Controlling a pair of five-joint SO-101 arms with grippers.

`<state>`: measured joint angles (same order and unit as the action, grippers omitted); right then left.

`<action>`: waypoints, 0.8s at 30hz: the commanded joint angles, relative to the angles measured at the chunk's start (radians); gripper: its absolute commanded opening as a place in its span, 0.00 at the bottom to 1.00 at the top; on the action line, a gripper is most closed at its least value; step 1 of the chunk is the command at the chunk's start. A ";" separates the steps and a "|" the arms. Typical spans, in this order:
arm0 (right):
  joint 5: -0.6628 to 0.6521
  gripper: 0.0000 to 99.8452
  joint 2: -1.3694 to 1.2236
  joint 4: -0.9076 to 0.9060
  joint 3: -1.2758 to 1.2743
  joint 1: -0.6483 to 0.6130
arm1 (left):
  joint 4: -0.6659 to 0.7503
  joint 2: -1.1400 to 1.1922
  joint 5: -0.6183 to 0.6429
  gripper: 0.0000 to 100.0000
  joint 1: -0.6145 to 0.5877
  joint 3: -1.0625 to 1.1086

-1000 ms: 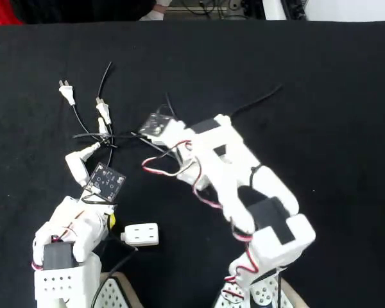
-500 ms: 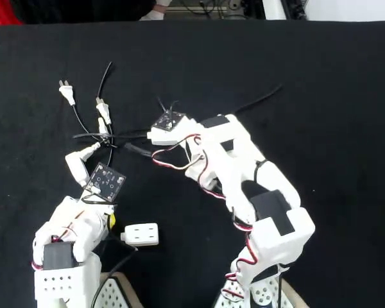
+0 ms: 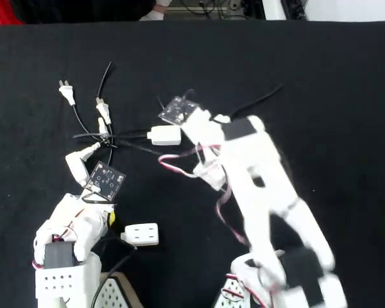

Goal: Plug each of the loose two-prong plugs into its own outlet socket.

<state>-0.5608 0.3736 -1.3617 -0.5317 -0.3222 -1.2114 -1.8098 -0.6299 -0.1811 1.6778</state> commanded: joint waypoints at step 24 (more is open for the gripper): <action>0.153 0.01 0.423 0.339 -0.521 0.012 | -0.049 -0.006 0.229 0.03 0.145 -0.171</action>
<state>-0.4181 0.7725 -1.0395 -1.0564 -0.3237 -1.2743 -1.8128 -0.4104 -0.0445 1.4891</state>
